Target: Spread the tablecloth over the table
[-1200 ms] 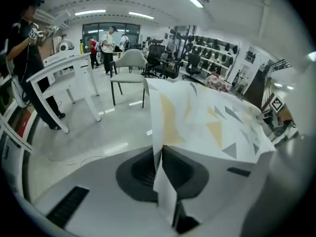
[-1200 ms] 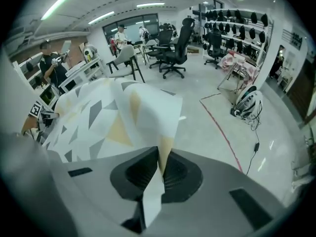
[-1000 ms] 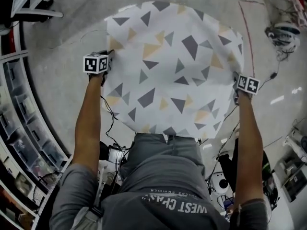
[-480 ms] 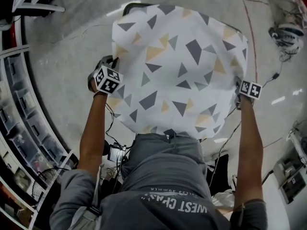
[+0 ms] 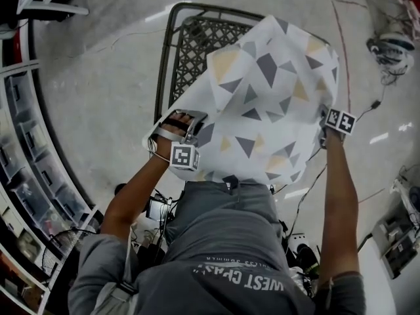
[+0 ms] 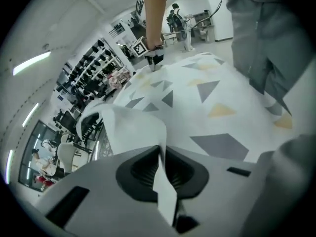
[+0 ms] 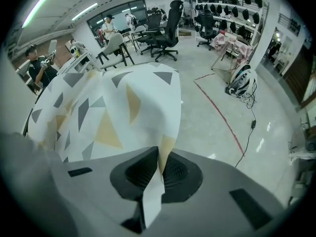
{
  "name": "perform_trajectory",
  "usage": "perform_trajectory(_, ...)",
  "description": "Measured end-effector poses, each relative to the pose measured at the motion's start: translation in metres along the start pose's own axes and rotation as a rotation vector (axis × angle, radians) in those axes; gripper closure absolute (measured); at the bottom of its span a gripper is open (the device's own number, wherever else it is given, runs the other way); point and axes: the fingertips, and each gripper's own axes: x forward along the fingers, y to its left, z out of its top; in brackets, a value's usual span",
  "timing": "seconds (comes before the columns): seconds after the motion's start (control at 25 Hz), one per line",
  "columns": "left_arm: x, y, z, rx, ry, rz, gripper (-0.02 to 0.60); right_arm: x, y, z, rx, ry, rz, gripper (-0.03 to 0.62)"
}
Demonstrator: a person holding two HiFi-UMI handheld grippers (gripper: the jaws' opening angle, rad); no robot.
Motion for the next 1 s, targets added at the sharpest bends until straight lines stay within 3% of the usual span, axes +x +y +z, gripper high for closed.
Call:
perform_trajectory(0.04, 0.001, 0.004, -0.003, -0.036, -0.008, -0.001, 0.566, 0.0, 0.0, 0.0, 0.002, -0.001, -0.002, 0.572)
perform_trajectory(0.12, -0.005, 0.028, -0.021, -0.194, -0.021, 0.032, 0.577, 0.0, 0.001, 0.0, 0.005, -0.003, -0.005, 0.571)
perform_trajectory(0.36, -0.029, 0.126, -0.141, -0.852, -0.021, 0.198, 0.58, -0.002, -0.002, 0.0, 0.024, -0.016, -0.037, 0.571)
perform_trajectory(0.44, -0.021, 0.142, -0.176, -1.043, -0.033, 0.193, 0.577, -0.004, -0.003, 0.0, 0.032, -0.032, -0.045, 0.571)
perform_trajectory(0.48, -0.013, 0.145, -0.187, -1.1, -0.032, 0.183, 0.575, -0.006, -0.003, 0.0, 0.036, -0.045, -0.046, 0.572)
perform_trajectory(0.8, 0.034, 0.135, -0.225, -1.313, -0.008, 0.077, 0.565, -0.012, -0.003, 0.004, 0.008, -0.054, -0.045, 0.571)
perform_trajectory(1.0, 0.036, 0.143, -0.227, -1.307, -0.05, 0.06, 0.558, -0.011, 0.0, 0.016, -0.013, -0.075, -0.051, 0.57)
